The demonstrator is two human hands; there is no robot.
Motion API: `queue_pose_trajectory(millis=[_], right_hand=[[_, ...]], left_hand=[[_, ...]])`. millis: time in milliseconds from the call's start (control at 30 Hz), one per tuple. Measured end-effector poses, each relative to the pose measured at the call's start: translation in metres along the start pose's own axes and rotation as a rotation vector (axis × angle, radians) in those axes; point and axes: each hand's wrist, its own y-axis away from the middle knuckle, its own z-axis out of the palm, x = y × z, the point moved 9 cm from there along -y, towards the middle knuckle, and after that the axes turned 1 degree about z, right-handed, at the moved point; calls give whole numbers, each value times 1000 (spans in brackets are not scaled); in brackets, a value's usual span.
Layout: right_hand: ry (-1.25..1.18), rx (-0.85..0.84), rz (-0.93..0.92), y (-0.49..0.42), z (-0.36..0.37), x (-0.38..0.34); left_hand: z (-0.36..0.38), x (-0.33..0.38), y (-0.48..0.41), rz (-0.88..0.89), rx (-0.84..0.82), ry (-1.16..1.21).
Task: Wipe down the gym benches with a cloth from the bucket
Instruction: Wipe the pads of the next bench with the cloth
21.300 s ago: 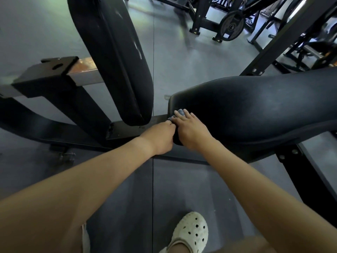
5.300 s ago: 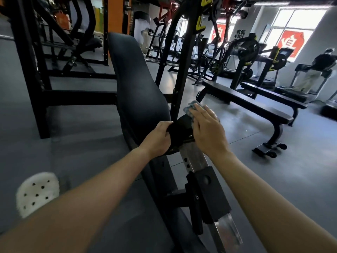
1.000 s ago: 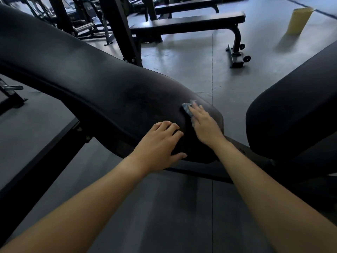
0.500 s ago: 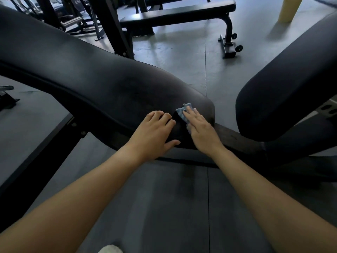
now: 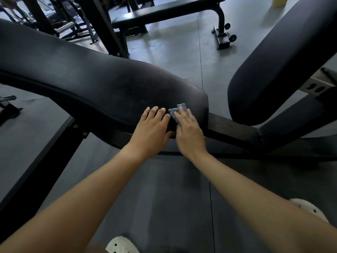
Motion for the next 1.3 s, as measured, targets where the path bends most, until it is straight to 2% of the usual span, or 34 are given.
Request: queue_pose_trajectory(millis=[100,167,300,433,567,700,800,1000,1133,1300], right_hand=[[20,-74,-170,6,-6,6],[66,-73,-202,12,-17,26],[24,28,11,24,-31,63],[-77,114,202,23,-23,50],[37,25,-50,27,-6,0],[232,-107,-319,29,-9,15],[323,-154,-310,34,-19,50],[307,-80,-165,40,-24,85],[246,-48,-272,40,-23,56],[190,-88,-470,31,-5,-10]], left_hand=[[-1,1,0,-3,9,4],[0,1,1,-8,8,-2],[1,1,2,-17,15,-18],[2,2,3,-15,18,-12],[5,1,2,-16,9,1],[4,0,2,-17,13,10],[4,-1,3,-19,17,3],[1,-1,6,-21,28,4],[-1,-6,7,-12,39,16],[-2,-8,10,-3,39,68]])
